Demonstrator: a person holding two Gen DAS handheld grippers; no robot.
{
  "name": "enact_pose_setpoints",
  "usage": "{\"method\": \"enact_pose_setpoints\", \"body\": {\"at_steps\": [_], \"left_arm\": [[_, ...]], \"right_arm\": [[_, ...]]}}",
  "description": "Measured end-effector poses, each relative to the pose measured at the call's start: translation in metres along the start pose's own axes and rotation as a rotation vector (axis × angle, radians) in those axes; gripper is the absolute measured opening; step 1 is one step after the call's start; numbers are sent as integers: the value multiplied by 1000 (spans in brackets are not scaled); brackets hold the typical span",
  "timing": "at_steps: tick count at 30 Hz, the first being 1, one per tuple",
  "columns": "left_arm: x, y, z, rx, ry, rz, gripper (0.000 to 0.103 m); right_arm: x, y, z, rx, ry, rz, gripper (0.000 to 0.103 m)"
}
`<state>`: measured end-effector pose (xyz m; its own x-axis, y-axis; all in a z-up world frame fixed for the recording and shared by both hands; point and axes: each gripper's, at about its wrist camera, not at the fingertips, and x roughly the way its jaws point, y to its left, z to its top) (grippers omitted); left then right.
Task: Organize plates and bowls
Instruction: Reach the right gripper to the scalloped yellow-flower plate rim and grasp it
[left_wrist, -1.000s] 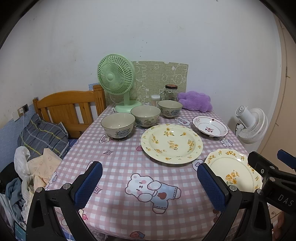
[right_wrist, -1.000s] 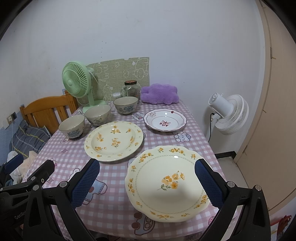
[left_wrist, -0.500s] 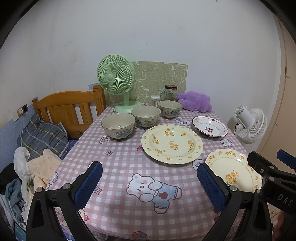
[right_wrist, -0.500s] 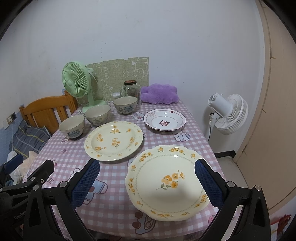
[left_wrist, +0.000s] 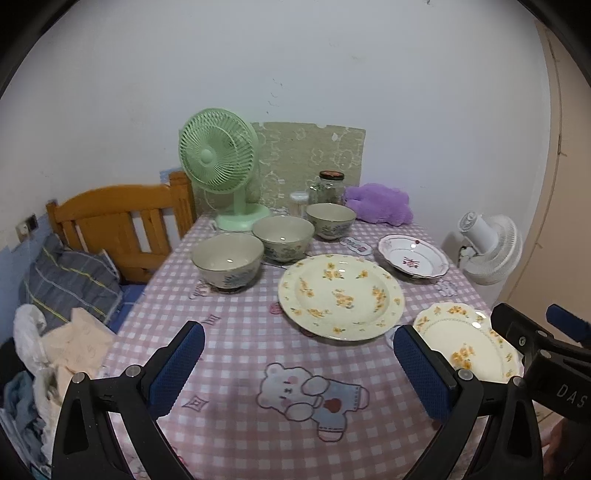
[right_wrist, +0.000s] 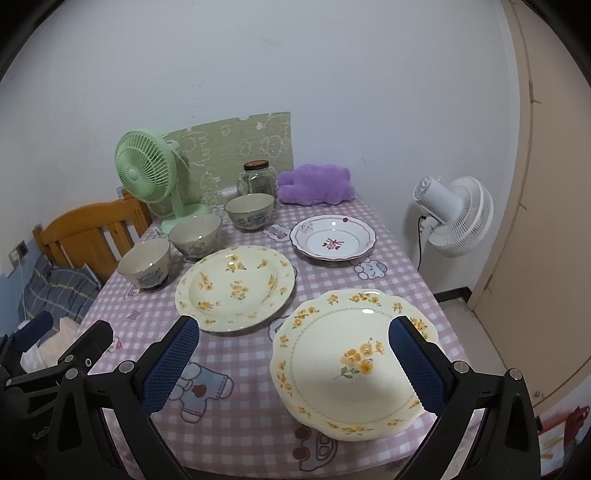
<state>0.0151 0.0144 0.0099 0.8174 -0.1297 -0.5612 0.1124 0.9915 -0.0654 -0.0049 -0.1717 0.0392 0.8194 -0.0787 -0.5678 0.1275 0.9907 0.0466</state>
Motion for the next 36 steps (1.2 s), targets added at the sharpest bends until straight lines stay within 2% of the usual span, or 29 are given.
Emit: {"method": "enact_pose_setpoints", "body": {"at_steps": [3, 9, 20, 24, 27, 30, 36], "left_arm": [[6, -4, 2, 11, 22, -25, 101], [23, -22, 5, 38, 48, -30, 101], [73, -93, 3, 41, 117, -13, 93], [96, -120, -5, 30, 168, -5, 87], [112, -136, -16, 28, 210, 28, 84], [128, -148, -28, 21, 270, 32, 76], [152, -160, -44, 6, 353, 59, 68]], "right_arm": [[0, 0, 2, 9, -13, -18, 103], [11, -12, 5, 28, 26, -44, 103], [61, -75, 16, -21, 80, -62, 101], [85, -101, 18, -38, 129, -49, 97], [103, -118, 14, -54, 173, -33, 93], [119, -130, 4, -66, 217, -23, 92], [151, -148, -13, -75, 309, -10, 88]]}}
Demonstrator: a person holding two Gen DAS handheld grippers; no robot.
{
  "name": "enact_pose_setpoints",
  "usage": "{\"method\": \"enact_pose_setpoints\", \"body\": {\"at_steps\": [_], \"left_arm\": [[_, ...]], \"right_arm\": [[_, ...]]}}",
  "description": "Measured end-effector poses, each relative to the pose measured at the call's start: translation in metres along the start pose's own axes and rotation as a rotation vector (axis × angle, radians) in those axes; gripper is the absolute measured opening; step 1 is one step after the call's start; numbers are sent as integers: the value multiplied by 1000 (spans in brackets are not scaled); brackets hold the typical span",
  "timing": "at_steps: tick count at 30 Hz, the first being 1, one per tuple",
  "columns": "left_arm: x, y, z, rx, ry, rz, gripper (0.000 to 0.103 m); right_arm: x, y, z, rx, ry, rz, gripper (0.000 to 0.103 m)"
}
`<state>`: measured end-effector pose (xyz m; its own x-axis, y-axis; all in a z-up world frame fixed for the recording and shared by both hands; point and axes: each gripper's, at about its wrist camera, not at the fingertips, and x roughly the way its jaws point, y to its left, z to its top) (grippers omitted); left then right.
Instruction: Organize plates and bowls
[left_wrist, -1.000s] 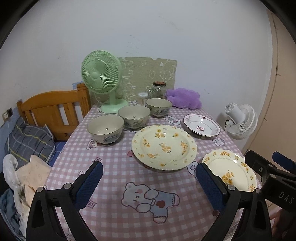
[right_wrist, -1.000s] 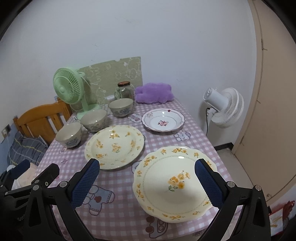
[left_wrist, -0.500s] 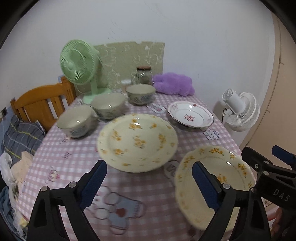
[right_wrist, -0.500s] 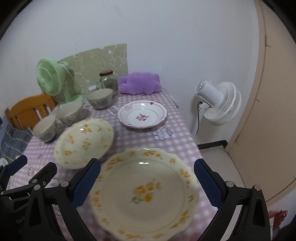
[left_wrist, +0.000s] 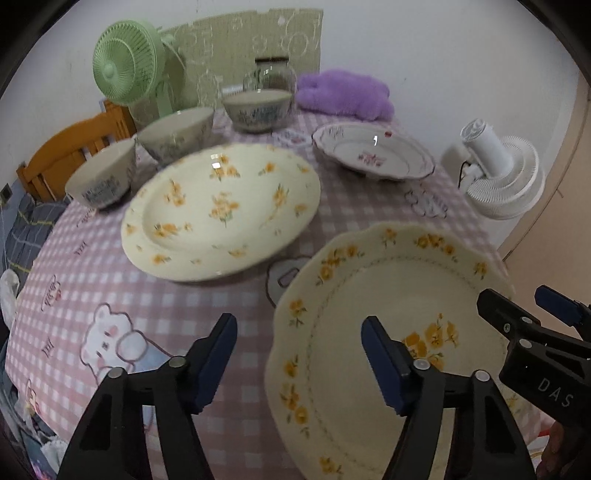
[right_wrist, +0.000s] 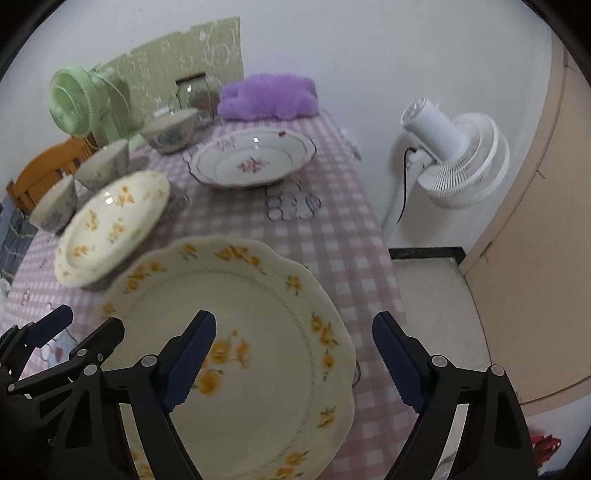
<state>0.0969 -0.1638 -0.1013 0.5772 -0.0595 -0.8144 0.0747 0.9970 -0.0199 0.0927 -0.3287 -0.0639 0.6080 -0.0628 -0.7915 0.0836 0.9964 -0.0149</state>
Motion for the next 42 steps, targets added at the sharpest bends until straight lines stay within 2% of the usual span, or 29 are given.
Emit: {"method": "enact_pose_setpoints", "body": {"at_steps": [6, 14, 26, 31, 42], "left_arm": [[18, -10, -2, 13, 66, 1, 57], [23, -11, -1, -3, 74, 15, 57], [19, -11, -1, 23, 110, -18, 57], [3, -3, 2, 25, 83, -32, 57], [-16, 54, 9, 11, 54, -47, 57]], "right_arm": [[24, -6, 0, -11, 76, 22, 77], [42, -6, -4, -31, 141, 43, 64], [42, -6, -2, -23, 182, 26, 64], [33, -2, 1, -13, 184, 22, 64], [7, 48, 10, -23, 147, 11, 64]]}}
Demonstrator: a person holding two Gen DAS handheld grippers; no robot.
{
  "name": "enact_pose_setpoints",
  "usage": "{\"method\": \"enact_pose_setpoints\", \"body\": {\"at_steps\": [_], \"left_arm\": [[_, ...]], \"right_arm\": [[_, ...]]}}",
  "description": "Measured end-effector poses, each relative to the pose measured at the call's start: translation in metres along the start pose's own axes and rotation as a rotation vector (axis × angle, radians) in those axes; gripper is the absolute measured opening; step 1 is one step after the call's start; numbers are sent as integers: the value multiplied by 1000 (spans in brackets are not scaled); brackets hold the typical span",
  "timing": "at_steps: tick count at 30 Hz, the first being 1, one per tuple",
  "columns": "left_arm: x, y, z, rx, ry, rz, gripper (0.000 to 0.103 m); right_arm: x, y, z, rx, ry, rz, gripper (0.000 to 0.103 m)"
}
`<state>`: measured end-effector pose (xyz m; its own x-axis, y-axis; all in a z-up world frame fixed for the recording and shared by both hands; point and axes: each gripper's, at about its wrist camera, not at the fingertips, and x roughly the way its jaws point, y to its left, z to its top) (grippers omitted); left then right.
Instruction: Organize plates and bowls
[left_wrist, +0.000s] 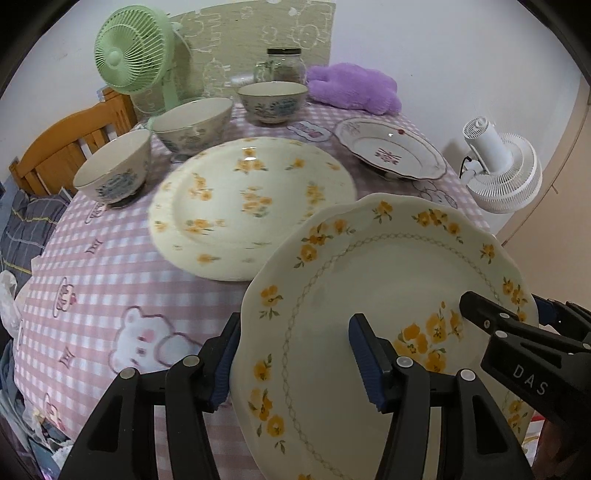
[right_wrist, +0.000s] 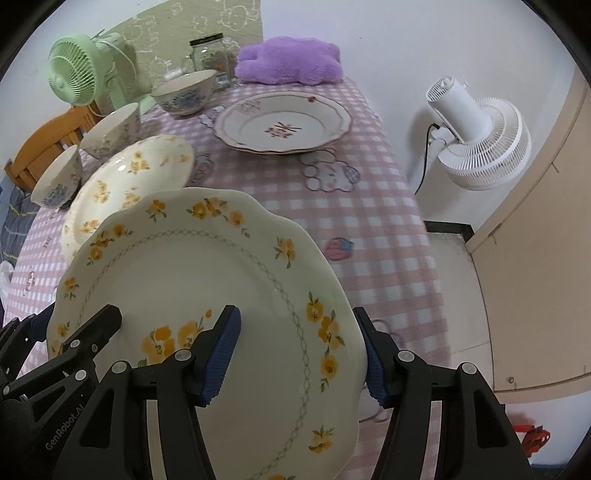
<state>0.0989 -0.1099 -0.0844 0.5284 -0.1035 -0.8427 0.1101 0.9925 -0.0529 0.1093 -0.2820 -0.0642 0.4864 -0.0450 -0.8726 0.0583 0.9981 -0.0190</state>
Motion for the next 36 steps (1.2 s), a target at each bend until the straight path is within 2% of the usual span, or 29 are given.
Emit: {"method": "enact_pose_setpoints", "body": {"at_steps": [10, 22, 30, 36], "left_arm": [[-11, 88, 7, 30, -9, -19, 57], [-5, 186, 11, 45, -10, -4, 57], [10, 235, 11, 34, 33, 12, 57], [23, 256, 8, 22, 75, 23, 57]], "right_arm": [[-12, 87, -4, 34, -13, -23, 64], [-2, 190, -2, 51, -19, -7, 64], [14, 245, 2, 45, 6, 2, 64], [30, 271, 5, 32, 49, 12, 63]]}}
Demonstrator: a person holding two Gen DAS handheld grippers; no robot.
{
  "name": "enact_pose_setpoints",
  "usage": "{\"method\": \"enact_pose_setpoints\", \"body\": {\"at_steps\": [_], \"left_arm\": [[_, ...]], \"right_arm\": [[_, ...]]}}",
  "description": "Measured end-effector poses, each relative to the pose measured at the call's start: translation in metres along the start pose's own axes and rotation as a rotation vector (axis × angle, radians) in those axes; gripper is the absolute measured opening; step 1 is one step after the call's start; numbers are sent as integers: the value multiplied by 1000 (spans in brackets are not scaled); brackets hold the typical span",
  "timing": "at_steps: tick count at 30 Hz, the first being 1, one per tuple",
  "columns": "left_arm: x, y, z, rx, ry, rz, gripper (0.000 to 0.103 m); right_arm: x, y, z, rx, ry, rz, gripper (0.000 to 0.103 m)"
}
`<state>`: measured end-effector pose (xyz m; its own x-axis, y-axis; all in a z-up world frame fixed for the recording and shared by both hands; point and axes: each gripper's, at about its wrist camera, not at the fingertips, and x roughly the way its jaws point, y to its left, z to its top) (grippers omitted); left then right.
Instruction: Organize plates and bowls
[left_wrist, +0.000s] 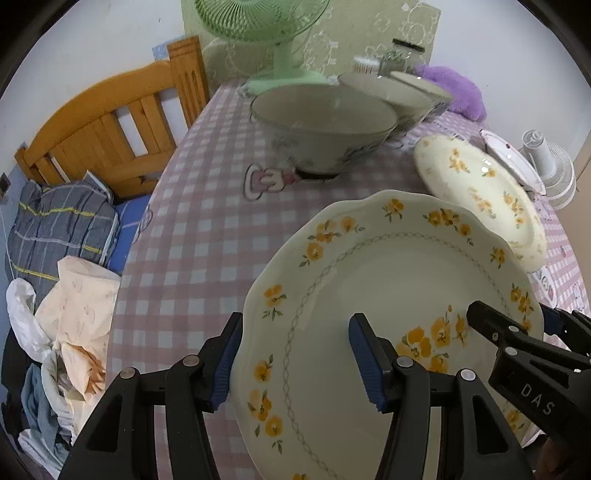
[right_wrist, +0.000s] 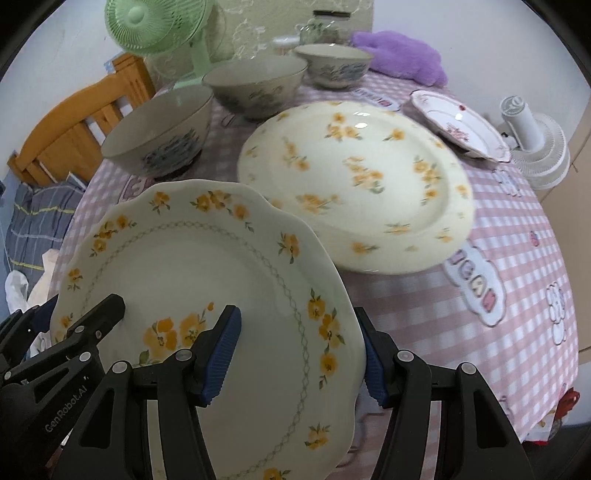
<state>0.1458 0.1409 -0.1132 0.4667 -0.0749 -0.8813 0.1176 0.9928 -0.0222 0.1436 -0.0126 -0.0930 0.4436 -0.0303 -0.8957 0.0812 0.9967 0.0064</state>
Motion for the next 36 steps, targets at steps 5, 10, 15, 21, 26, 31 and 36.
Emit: {"method": "enact_pose_setpoints", "body": {"at_steps": [5, 10, 15, 21, 26, 31, 36], "left_arm": [[8, 9, -2, -4, 18, -3, 58], [8, 10, -2, 3, 10, 8, 58], [6, 8, -3, 3, 20, 19, 65], [-2, 11, -6, -17, 17, 6, 74], [-25, 3, 0, 9, -49, -8, 90], [-44, -4, 12, 15, -87, -42, 94], [-60, -19, 25, 33, -128, -67, 94]], "right_arm": [[11, 12, -1, -2, 30, -4, 63], [15, 16, 0, -1, 36, -11, 63], [16, 17, 0, -7, 46, 1, 63], [15, 17, -4, -26, 64, 33, 64], [-3, 15, -3, -40, 24, 36, 66], [-34, 2, 6, -22, -39, 9, 73], [-57, -14, 14, -2, -94, 10, 74]]}}
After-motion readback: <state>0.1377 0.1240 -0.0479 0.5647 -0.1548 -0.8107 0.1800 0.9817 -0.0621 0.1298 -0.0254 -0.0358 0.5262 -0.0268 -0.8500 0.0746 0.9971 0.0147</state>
